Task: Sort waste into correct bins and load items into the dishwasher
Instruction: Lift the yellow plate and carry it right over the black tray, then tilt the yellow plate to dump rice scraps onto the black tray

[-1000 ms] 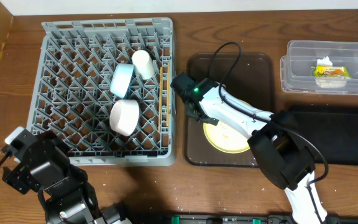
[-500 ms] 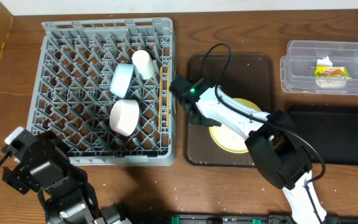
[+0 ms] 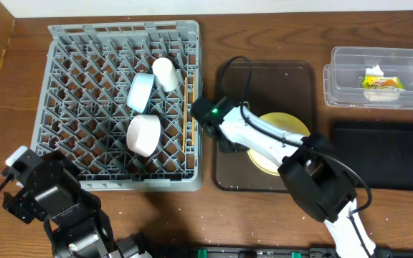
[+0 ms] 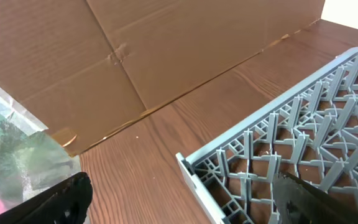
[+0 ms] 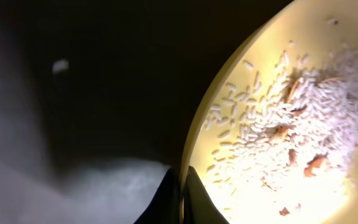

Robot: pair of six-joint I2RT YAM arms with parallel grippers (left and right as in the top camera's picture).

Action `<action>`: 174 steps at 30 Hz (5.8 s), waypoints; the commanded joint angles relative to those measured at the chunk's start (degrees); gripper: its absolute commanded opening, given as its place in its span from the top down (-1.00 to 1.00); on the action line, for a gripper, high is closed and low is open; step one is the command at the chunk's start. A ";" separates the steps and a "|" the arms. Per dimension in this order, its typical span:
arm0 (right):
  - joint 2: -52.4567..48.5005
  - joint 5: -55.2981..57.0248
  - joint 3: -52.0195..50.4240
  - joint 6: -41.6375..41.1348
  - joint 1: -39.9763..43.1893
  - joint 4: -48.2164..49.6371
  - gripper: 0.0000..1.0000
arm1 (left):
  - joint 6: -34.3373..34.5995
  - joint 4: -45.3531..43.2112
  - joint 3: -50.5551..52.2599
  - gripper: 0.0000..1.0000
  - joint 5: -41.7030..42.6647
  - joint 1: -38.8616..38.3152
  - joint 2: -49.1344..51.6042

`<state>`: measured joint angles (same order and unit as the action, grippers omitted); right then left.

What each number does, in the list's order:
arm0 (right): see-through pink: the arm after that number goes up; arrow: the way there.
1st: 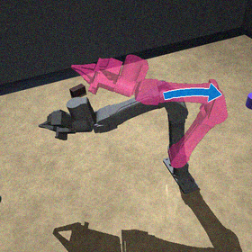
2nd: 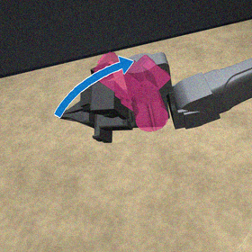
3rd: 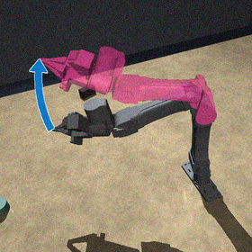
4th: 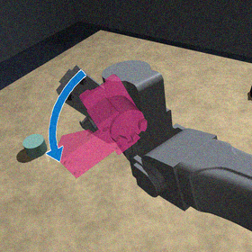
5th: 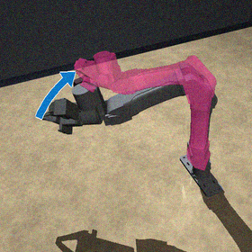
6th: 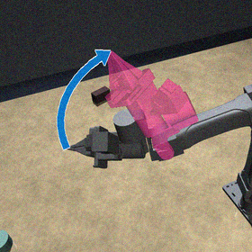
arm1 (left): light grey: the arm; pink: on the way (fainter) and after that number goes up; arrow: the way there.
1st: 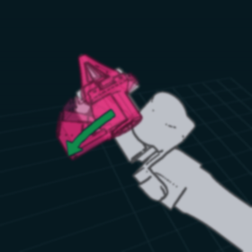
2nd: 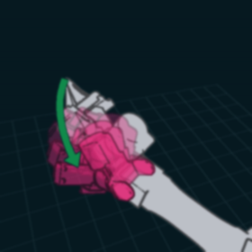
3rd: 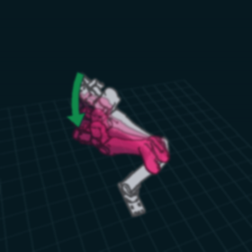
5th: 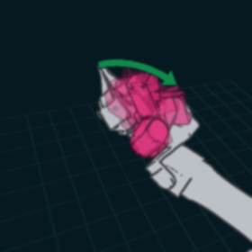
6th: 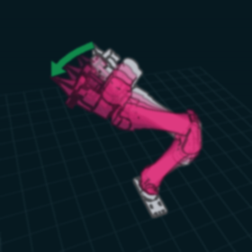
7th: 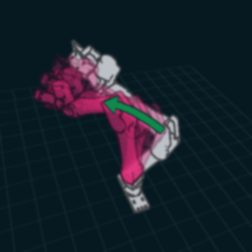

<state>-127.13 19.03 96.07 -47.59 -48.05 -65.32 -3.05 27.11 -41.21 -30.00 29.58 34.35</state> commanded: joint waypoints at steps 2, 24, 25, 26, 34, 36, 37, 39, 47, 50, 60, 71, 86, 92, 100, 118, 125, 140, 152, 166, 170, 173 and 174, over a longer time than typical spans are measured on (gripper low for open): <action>-1.36 3.87 1.95 1.44 -1.42 -1.99 0.97 | -0.37 0.11 -1.29 -0.87 -0.70 0.20 -0.09; -1.36 15.34 8.52 3.98 -1.75 -12.07 0.98 | -0.37 0.11 -1.29 -0.88 -0.70 0.20 -0.09; -1.36 15.74 9.46 3.98 -1.75 -12.94 0.98 | -0.37 0.11 -1.29 -0.88 -0.70 0.20 -0.09; -1.36 16.13 10.47 3.96 -1.75 -13.88 0.98 | -0.37 0.11 -1.29 -0.88 -0.70 0.20 -0.09; -1.36 19.37 19.65 -3.13 -1.03 -22.69 0.98 | -0.37 0.11 -1.29 -0.88 -0.70 0.20 -0.09; -1.36 20.65 21.55 -6.16 -0.50 -25.03 0.98 | -0.37 0.11 -1.29 -0.87 -0.70 0.20 -0.09; -1.36 20.76 22.45 -7.52 -0.04 -25.99 0.97 | -0.37 0.11 -1.29 -0.88 -0.70 0.20 -0.09; -1.33 20.55 24.02 -9.07 1.09 -27.41 0.97 | -0.37 0.11 -1.29 -0.87 -0.70 0.20 -0.09; -0.83 19.06 28.00 -12.35 8.28 -31.95 0.97 | -0.37 0.11 -1.29 -0.88 -0.70 0.20 -0.09; 0.39 18.18 28.02 -13.07 11.74 -32.00 0.98 | -0.37 0.11 -1.29 -0.88 -0.70 0.20 -0.09; 6.19 12.33 28.00 -13.22 26.84 -31.95 0.97 | -0.37 0.11 -1.29 -0.88 -0.70 0.20 -0.09; 7.61 -2.03 27.89 -4.57 45.16 -30.03 0.97 | -0.37 0.11 -1.29 -0.88 -0.70 0.20 -0.09; 7.61 -14.23 27.76 2.78 55.82 -28.30 0.97 | -0.37 0.11 -1.29 -0.88 -0.70 0.20 -0.09; 7.61 -15.26 25.57 3.13 55.80 -28.09 0.97 | -0.37 0.11 -1.29 -0.88 -0.70 0.20 -0.09; 7.61 -21.99 17.73 5.55 56.06 -22.91 0.97 | -0.37 0.11 -1.29 -0.87 -0.70 0.20 -0.09; 11.02 -38.23 15.47 16.28 61.44 -22.10 0.97 | -0.37 0.11 -1.29 -0.88 -0.70 0.20 -0.09; 11.02 -42.73 15.45 20.83 65.05 -23.61 0.97 | -0.37 0.11 -1.29 -0.88 -0.70 0.20 -0.09; 10.99 -55.58 15.45 32.85 71.45 -27.15 0.97 | -0.37 0.11 -1.29 -0.88 -0.70 0.20 -0.09; 10.97 -59.87 15.45 37.90 75.12 -28.48 0.97 | -0.37 0.11 -1.29 -0.87 -0.70 0.20 -0.09; 10.75 -62.12 15.02 40.83 76.37 -29.05 0.97 | -0.35 0.11 -1.29 -0.87 -0.70 0.20 -0.09; 10.75 -60.15 14.58 40.54 76.78 -29.97 0.98 | -0.35 0.11 -1.29 -0.87 -0.70 0.20 -0.09; 10.75 -61.51 14.58 42.25 77.02 -28.98 0.97 | -0.37 0.11 -1.29 -0.87 -0.70 0.20 -0.09; 10.75 -61.24 14.58 41.79 77.02 -28.28 0.98 | -0.35 0.11 -1.29 -0.88 -0.70 0.20 -0.09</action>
<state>-117.73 -40.64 110.93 -7.51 28.38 -95.46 -3.05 27.11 -41.21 -30.00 29.58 34.35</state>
